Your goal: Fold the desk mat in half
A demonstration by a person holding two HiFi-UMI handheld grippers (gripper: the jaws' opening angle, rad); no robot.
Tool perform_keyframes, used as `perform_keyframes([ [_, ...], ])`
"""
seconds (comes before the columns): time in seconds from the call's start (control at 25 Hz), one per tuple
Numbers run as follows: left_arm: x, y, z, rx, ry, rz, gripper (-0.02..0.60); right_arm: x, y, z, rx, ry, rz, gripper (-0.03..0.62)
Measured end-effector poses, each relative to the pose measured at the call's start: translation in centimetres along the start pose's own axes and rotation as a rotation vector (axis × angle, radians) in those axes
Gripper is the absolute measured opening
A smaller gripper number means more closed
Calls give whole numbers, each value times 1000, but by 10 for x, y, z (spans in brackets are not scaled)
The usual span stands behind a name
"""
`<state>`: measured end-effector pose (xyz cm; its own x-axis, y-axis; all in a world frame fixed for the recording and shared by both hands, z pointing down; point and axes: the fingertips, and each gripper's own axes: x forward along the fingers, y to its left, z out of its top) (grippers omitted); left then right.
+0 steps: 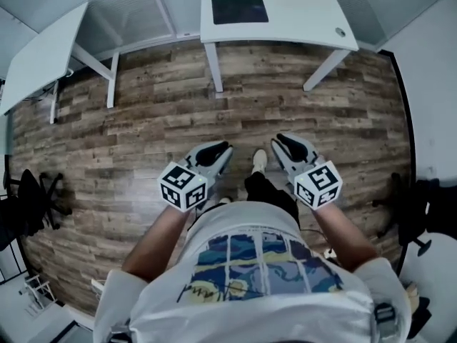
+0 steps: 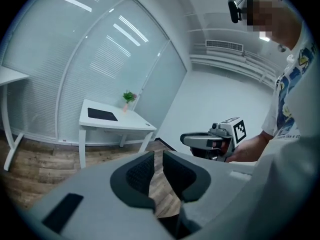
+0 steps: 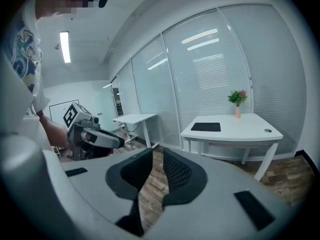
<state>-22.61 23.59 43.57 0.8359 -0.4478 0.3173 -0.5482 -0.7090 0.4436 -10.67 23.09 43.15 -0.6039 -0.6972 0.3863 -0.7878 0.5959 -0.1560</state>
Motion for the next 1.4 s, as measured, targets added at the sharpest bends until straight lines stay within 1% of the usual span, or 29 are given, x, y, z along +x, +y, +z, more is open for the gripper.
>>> perform_keyframes([
  [0.12,49,23,40,12,-12,38,49,22,-58,29,-47,-8,33,67],
  [0.24,89,40,56,-25,9,77,69,32,-95,36,-30,20,87,66],
  [0.36,144,66,90,-39,-10,111,71,49,-151,62,-93,-19,144,69],
  [0.44,170,80,100,-51,-17,135,71,54,-184,65,-111,-9,158,69],
  [0.52,190,99,109,-56,-19,169,71,59,-213,66,-102,6,149,74],
  [0.6,204,118,115,-77,-17,207,71,61,-235,68,-72,18,131,75],
  [0.68,214,136,122,-99,-20,237,75,65,-253,72,-54,2,121,75],
  [0.88,242,185,143,-99,-16,288,90,82,-287,82,-30,-17,90,75],
  [1.0,256,226,160,-103,-12,329,102,96,-308,94,-15,-17,61,75],
  [1.2,281,302,175,-108,43,395,115,123,-342,107,8,10,2,75],
  [1.4,310,373,187,-154,73,433,117,152,-373,125,21,29,-46,75],
])
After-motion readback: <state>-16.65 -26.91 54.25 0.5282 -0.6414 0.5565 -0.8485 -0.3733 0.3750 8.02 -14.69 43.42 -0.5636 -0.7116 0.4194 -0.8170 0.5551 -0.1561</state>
